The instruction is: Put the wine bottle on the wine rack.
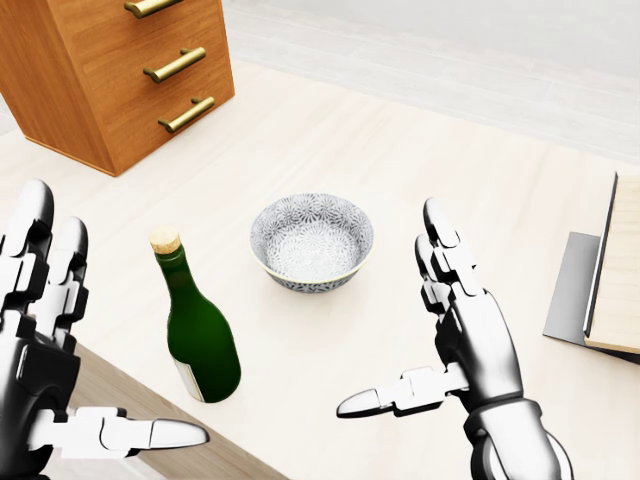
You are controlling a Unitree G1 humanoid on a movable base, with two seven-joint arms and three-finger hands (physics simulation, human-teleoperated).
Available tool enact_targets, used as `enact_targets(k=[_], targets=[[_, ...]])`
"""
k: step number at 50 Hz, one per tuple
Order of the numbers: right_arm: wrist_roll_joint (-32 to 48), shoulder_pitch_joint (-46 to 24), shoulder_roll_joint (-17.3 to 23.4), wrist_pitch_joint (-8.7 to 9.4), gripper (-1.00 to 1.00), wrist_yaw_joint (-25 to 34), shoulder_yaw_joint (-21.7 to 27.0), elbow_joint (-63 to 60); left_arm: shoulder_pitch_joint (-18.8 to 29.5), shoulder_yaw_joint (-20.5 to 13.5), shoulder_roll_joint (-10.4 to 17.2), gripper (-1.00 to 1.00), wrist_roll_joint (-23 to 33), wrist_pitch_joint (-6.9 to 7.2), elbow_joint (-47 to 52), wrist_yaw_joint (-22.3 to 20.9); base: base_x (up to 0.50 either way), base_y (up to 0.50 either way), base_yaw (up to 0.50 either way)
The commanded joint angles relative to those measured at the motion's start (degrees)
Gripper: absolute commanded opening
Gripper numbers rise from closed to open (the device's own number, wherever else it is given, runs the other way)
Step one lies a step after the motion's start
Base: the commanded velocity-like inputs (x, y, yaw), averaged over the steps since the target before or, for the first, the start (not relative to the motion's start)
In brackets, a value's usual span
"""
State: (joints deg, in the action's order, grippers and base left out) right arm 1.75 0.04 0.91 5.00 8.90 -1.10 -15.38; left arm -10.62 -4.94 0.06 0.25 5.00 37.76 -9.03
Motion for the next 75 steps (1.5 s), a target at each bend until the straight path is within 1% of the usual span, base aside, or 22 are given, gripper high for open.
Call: enact_targets(k=[1, 8, 18, 33, 45, 55, 63, 66, 75], targets=[[0.32, -0.39, -0.05, 0.0, 1.0, -0.27, -0.16, 0.42, -0.22, 0.64, 0.02, 1.0, -0.02, 0.0, -1.01, 0.18, 0.0, 0.0, 0.0], [-0.08, -1.02, -0.33, 0.0, 1.0, -0.59, 0.06, 2.46, -0.58, 0.37, 0.13, 1.0, -0.25, 0.0, -2.11, 0.08, 0.2, 0.13, 0.0], [0.15, -1.42, -0.35, 0.0, 1.0, -0.94, -0.35, 2.37, -0.8, -0.42, 0.14, 1.0, -0.86, 0.0, -1.28, -0.04, 0.0, 0.0, 0.0], [0.26, -1.86, -0.53, 0.0, 1.0, -0.49, -1.43, 2.53, -0.8, -0.65, 0.05, 1.0, -0.81, 0.0, -0.46, -0.15, 0.01, 0.01, 0.0], [0.39, -1.75, -0.55, 0.0, 1.0, -0.39, -1.47, 2.31, -0.84, -1.27, 0.05, 1.0, -1.18, 0.0, 0.72, -0.32, 0.39, 0.22, 0.0], [0.41, -2.6, -0.76, 0.0, 1.0, -0.49, -1.59, 3.11, -0.29, -2.24, 0.11, 1.0, -1.57, 0.0, 1.45, -0.51, 0.05, 0.02, 0.0], [1.22, -3.6, -1.12, 0.0, 1.0, -0.54, -2.69, 3.46, -0.26, -3.18, 0.08, 1.0, -2.19, 0.0, 2.03, -0.71, 0.0, 0.0, 0.0], [1.45, -4.95, -1.47, 0.0, 1.0, -0.52, -3.25, 3.79, -0.52, -4.25, 0.17, 1.0, -3.08, 0.0, 3.42, -0.98, 0.0, 0.0, 0.0], [1.96, -8.52, -2.27, 0.0, 1.0, -0.71, -3.94, 6.1, -0.39, -6.0, 0.12, 1.0, -3.83, 0.0, 4.51, -1.64, 0.0, 0.0, 0.0]])
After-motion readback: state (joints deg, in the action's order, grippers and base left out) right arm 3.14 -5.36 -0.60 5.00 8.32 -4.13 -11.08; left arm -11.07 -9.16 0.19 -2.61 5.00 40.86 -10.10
